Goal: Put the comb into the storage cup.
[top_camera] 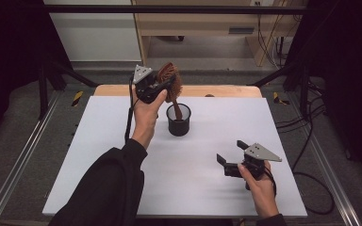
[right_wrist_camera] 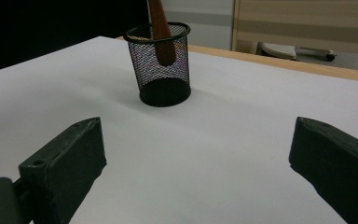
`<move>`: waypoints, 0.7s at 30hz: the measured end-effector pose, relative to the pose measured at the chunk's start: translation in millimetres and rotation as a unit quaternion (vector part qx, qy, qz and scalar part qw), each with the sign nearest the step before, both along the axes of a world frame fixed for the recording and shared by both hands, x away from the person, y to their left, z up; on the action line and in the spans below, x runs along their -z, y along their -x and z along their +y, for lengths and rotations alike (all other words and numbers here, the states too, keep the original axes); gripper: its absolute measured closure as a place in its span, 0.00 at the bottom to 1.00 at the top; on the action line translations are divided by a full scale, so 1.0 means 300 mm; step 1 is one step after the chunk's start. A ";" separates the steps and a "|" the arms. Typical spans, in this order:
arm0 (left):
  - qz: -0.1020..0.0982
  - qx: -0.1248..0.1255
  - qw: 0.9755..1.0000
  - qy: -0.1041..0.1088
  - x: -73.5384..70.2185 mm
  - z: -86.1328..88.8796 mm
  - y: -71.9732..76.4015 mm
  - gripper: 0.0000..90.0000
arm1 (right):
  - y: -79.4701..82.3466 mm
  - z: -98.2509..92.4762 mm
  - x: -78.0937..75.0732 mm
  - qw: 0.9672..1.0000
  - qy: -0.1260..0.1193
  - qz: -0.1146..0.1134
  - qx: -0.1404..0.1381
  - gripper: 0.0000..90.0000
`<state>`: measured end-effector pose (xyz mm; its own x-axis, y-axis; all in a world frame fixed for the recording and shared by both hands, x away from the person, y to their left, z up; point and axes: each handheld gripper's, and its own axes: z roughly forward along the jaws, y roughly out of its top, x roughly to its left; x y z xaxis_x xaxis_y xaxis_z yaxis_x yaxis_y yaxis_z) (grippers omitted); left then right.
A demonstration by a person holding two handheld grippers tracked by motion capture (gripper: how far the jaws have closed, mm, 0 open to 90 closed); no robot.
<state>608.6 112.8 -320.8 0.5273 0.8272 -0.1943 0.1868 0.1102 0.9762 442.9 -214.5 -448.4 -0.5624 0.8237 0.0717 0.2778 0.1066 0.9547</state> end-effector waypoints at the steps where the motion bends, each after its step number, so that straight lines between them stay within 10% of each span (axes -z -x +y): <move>1: 0.000 0.000 1.000 0.000 0.001 -0.001 0.000 0.57 | 0.000 0.000 0.000 1.000 -0.001 0.000 0.000 0.04; 21: 0.014 0.003 1.000 0.017 0.037 0.002 -0.005 0.57 | -0.001 0.002 0.001 1.000 0.001 0.001 0.000 0.04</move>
